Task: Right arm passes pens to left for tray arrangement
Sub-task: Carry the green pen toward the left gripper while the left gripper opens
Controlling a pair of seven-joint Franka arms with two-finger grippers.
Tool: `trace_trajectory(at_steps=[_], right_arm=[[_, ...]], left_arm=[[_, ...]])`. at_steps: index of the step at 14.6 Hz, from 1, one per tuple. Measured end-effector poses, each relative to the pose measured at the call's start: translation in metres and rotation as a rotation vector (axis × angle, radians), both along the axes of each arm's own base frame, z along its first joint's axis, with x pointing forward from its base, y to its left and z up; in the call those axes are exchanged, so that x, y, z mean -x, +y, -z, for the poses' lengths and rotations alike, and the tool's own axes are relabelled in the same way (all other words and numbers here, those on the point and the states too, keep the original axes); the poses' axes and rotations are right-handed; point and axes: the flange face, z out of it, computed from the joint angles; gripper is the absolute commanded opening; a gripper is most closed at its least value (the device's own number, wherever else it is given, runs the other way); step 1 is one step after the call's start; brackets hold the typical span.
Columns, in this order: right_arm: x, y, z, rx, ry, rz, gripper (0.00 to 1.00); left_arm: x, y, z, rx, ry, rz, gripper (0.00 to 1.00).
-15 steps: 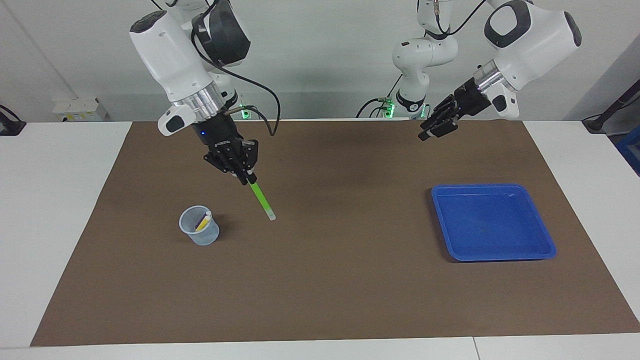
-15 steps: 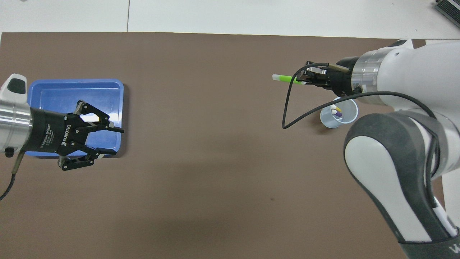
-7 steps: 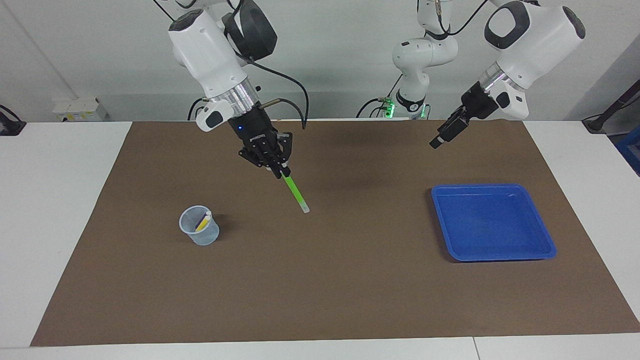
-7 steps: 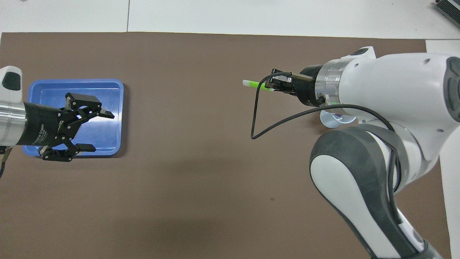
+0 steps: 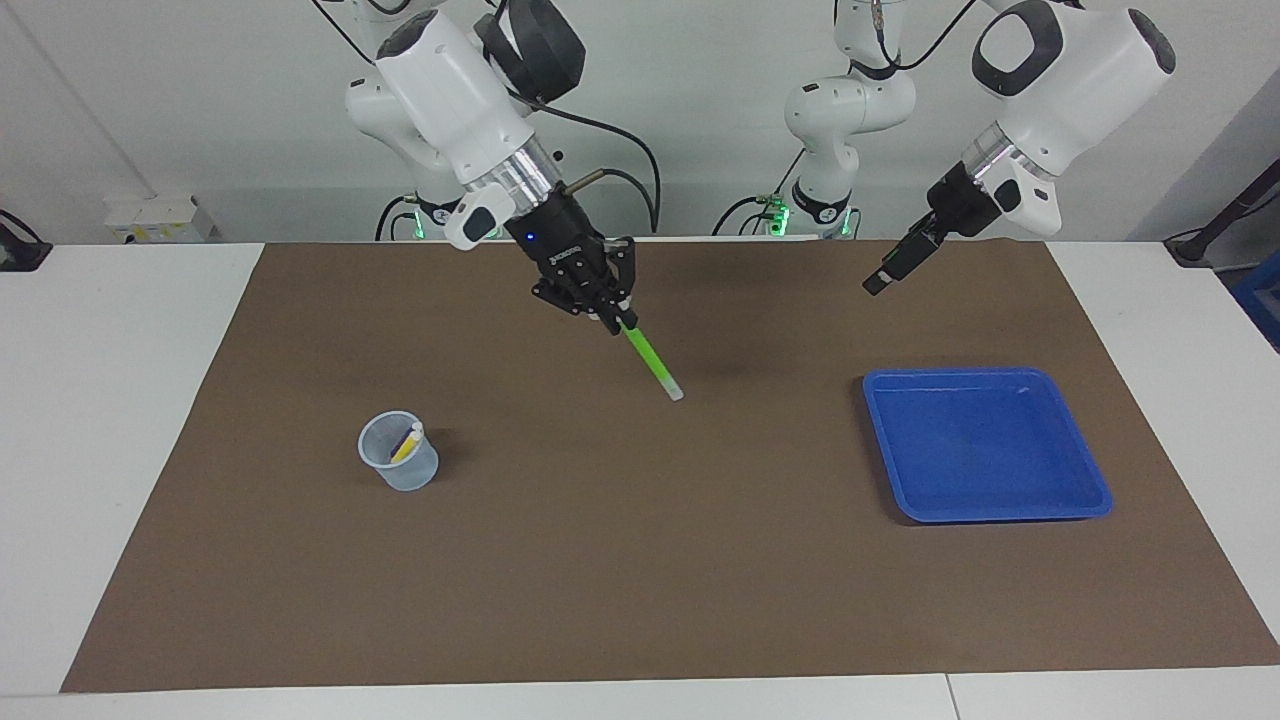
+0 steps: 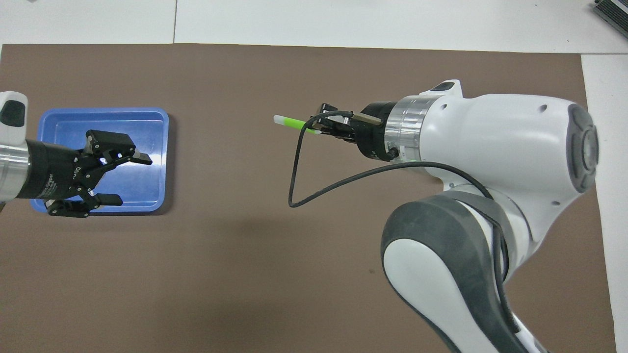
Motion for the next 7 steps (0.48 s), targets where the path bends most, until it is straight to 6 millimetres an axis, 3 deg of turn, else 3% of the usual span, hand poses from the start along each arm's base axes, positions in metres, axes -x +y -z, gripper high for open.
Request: trace_trajectory(at_steps=[7], right_arm=[[0.018,0.052,0.000,-0.162,0.050,0.083,0.00]], left_arm=[[0.000,0.027,0.005,-0.134,-0.109,0.262,0.93]])
